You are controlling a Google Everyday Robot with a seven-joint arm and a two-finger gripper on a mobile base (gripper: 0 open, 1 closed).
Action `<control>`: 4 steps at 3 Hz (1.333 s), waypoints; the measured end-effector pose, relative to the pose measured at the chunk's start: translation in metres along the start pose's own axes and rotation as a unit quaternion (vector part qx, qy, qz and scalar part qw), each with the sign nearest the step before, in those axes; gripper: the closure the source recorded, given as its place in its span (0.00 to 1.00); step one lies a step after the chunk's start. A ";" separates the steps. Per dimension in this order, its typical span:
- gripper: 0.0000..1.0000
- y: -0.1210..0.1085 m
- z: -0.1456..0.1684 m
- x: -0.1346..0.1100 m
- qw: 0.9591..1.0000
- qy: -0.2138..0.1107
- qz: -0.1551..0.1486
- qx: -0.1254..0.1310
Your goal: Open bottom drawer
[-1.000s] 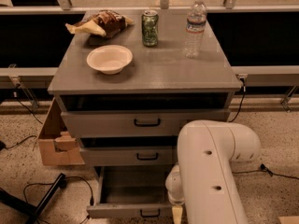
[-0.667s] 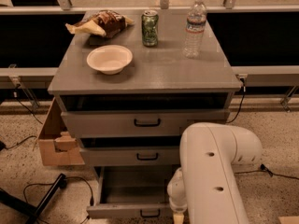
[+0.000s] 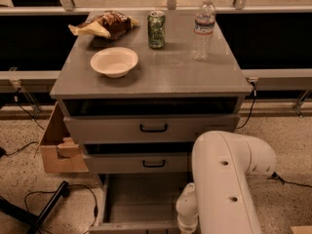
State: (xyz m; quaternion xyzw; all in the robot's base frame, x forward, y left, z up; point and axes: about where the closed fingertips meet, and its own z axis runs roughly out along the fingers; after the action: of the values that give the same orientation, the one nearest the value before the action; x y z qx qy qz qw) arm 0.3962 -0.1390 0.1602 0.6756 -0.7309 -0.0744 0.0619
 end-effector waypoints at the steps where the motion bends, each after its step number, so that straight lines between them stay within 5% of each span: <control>1: 0.84 0.000 0.000 0.000 1.000 0.000 0.000 0.000; 2: 1.00 0.011 -0.003 0.002 1.000 0.006 0.004 -0.003; 4: 1.00 0.022 -0.004 0.006 1.000 0.005 0.012 -0.002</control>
Offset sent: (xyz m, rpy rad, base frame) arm -0.1680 -0.0062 0.0885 -0.1739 0.0673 -0.0853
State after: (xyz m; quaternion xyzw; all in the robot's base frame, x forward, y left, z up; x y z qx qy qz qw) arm 0.3754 -0.1430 0.1682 0.6666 -0.7388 -0.0716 0.0683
